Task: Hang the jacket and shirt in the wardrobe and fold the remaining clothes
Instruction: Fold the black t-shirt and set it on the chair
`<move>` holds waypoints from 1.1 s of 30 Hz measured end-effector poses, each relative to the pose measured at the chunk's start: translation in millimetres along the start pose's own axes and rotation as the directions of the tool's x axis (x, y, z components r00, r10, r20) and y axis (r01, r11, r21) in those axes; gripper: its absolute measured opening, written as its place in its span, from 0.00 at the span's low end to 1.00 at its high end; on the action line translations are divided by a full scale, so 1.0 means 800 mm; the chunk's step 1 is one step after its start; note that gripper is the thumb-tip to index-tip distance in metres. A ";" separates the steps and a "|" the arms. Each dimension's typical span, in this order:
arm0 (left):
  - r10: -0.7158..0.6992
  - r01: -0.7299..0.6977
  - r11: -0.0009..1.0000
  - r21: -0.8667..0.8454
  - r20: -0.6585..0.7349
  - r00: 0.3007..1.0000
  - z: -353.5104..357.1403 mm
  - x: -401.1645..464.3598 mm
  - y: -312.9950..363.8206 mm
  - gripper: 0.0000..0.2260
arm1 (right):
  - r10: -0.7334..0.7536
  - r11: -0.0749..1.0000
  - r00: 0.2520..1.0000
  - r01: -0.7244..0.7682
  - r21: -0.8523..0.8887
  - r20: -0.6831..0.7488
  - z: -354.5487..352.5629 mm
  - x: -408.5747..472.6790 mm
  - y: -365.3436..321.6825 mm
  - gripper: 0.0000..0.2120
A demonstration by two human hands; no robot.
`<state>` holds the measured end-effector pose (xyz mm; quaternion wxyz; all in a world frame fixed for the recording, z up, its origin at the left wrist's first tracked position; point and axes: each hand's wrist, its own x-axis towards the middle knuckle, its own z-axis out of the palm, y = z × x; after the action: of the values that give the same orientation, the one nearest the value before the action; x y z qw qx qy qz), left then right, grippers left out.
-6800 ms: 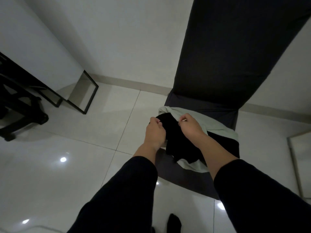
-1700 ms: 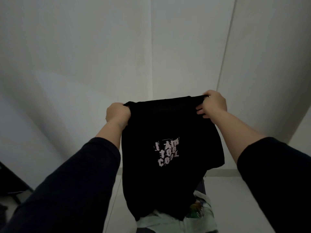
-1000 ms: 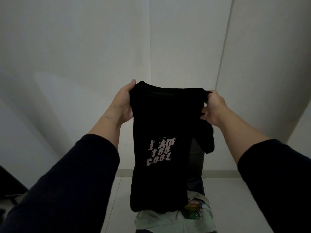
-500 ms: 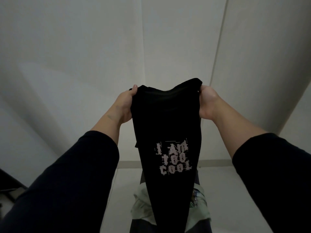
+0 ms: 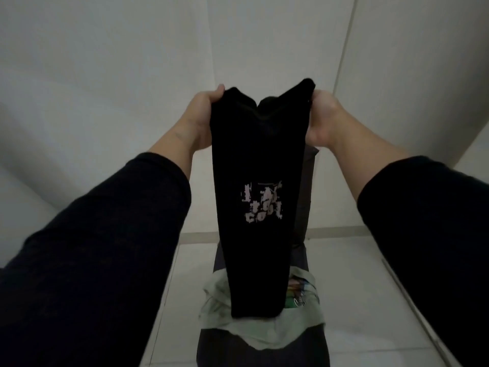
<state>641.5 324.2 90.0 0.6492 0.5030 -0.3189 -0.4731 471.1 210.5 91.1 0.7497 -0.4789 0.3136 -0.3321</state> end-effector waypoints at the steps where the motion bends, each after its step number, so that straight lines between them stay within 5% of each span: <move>1: 0.004 -0.004 1.000 -0.013 0.007 1.000 0.002 -0.002 0.005 0.18 | -0.006 1.000 1.000 0.006 -0.003 0.007 -0.001 0.000 -0.004 0.27; 9: -0.040 0.039 0.999 0.014 0.062 0.997 -0.007 -0.053 -0.020 0.15 | 0.007 0.998 0.996 -0.012 0.054 0.085 -0.013 -0.056 0.027 0.26; 14: -0.196 0.195 0.981 0.015 0.071 0.978 -0.020 -0.105 -0.117 0.14 | 0.121 0.992 0.993 -0.120 0.030 -0.015 -0.045 -0.117 0.124 0.27; 19: -0.373 0.373 0.927 -0.025 0.026 0.928 -0.031 -0.178 -0.236 0.14 | 0.279 0.955 0.960 -0.281 0.090 0.032 -0.081 -0.200 0.233 0.38; 28: -0.550 0.541 0.833 -0.114 -0.065 0.833 -0.028 -0.308 -0.378 0.12 | 0.504 0.857 0.862 -0.489 0.165 -0.063 -0.149 -0.313 0.385 0.21; 33: -0.623 0.608 0.781 -0.139 -0.111 0.775 -0.026 -0.345 -0.433 0.15 | 0.563 0.815 0.824 -0.537 0.218 -0.073 -0.178 -0.346 0.431 0.33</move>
<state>461.9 573.3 -229.3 0.5041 0.5823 -0.0636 -0.6346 265.7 469.6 -235.0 0.8325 -0.2713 0.4556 -0.1604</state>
